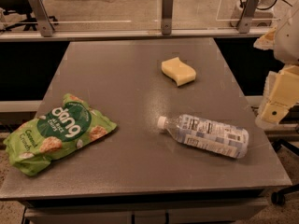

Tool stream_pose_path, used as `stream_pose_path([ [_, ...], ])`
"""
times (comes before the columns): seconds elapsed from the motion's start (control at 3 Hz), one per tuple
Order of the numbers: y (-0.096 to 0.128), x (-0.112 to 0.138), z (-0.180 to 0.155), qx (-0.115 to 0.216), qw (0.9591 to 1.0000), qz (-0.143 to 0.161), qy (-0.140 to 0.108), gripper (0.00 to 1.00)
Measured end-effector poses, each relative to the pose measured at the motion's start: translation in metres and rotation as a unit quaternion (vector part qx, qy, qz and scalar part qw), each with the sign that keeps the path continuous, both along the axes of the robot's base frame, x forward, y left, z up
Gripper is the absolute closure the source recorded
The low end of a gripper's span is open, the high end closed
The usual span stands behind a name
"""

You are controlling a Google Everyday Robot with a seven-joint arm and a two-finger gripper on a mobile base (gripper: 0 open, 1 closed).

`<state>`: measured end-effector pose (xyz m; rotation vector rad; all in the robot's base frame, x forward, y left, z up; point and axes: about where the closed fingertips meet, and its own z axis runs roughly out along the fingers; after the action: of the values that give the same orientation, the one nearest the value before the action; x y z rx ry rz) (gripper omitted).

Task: Move blue plastic bottle near green rice chip bag

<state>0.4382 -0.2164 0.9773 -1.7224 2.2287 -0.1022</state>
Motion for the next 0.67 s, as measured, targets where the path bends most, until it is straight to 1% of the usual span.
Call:
stream_pose_path([
  [0.33, 0.000, 0.000, 0.000, 0.000, 1.0000, 0.000, 0.000, 0.00],
  [0.67, 0.005, 0.001, -0.029, 0.005, 0.9996, -0.003, 0.026, 0.00],
])
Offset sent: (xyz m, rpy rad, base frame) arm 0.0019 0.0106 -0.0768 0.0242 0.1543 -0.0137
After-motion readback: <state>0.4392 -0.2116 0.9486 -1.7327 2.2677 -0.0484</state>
